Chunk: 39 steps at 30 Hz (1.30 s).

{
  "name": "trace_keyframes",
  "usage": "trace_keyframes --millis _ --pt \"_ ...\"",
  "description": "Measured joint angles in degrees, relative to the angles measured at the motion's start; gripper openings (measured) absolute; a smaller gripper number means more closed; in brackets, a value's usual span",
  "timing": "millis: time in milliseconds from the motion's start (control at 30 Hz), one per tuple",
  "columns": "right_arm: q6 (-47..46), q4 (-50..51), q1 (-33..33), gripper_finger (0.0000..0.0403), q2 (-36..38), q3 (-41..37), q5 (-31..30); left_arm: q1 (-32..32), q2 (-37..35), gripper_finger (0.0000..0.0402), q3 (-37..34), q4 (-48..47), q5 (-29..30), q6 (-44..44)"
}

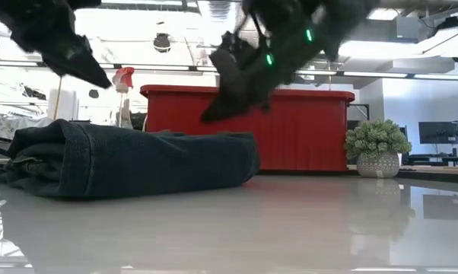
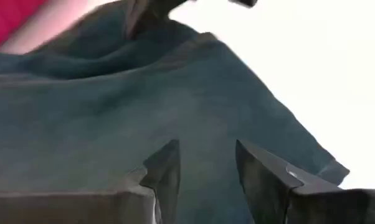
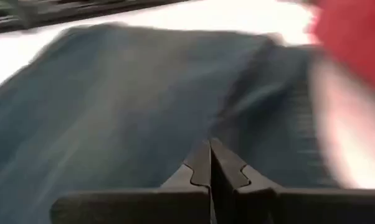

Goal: Fold Laundry from Bin
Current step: Fold the dark blue pants

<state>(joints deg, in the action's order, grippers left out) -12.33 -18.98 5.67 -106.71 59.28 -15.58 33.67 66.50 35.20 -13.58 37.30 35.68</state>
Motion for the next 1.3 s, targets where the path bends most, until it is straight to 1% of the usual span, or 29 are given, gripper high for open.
trace_keyframes --millis 67,167,233,367,433,500,600,733,800,867,967,1100,1167,1233,1267,1300 --pt "1.39 -5.49 -0.10 0.0020 -0.18 -4.14 2.26 -1.51 1.97 0.0143 -1.95 5.61 1.90 -1.86" --pt "0.87 -8.83 -0.54 0.0020 -0.30 -9.43 1.78 -6.06 4.65 0.0143 -2.15 7.11 5.02 -3.93" --pt "-0.84 -12.39 -1.06 0.0020 -0.28 -12.06 1.08 -10.31 6.28 0.0143 -2.15 8.54 5.45 -6.21" --pt "-5.97 -15.52 -0.37 0.0020 -0.16 -15.24 -0.24 -19.59 9.65 0.0143 -2.15 12.64 2.41 -11.05" --pt "-7.93 -15.07 1.09 0.0020 -0.19 -15.57 -1.28 -23.68 11.42 0.0143 -2.10 14.42 0.38 -12.86" --pt "-9.46 -15.26 2.95 0.0020 -0.84 -15.53 -3.39 -27.29 13.09 0.0143 -2.12 15.05 -0.26 -13.18" --pt "-11.91 -19.08 5.93 0.0020 -3.29 -15.51 -5.58 -31.67 15.20 0.0143 -2.12 15.47 -2.19 -13.20" --pt "-13.18 -26.60 9.30 0.0020 -7.84 -13.76 -5.78 -35.62 17.50 0.0143 -2.05 17.13 -6.61 -13.91" --pt "-12.60 -27.55 10.62 0.0020 -9.22 -11.74 -5.70 -36.72 18.10 0.0143 -2.02 17.56 -7.39 -15.17" --pt "-9.62 -27.13 11.73 0.0020 -9.69 -9.60 -5.08 -37.28 17.80 0.0143 -2.02 17.68 -7.15 -15.99" --pt "-2.95 -26.66 12.98 0.0020 -7.56 -7.82 -3.31 -37.39 15.44 0.0143 -1.28 15.84 -5.46 -18.79" --pt "6.54 -24.83 12.89 0.0020 0.94 -7.31 -3.07 -36.04 9.74 0.0143 3.09 9.86 -3.39 -21.46" --pt "10.32 -21.27 11.46 0.0020 5.16 -7.38 -4.07 -34.59 6.50 0.0143 4.88 5.67 -3.01 -22.60" --pt "13.30 -18.51 9.35 0.0020 8.52 -7.39 -3.77 -32.54 2.82 0.0143 6.02 4.05 -3.76 -22.97" --pt "14.17 -18.01 7.88 0.0020 9.59 -7.42 -1.96 -31.15 0.92 0.0143 6.03 3.25 -4.39 -22.95" --pt "14.60 -17.98 6.06 0.0020 10.35 -7.32 1.37 -29.71 -0.97 0.0143 5.99 3.12 -5.87 -22.90"
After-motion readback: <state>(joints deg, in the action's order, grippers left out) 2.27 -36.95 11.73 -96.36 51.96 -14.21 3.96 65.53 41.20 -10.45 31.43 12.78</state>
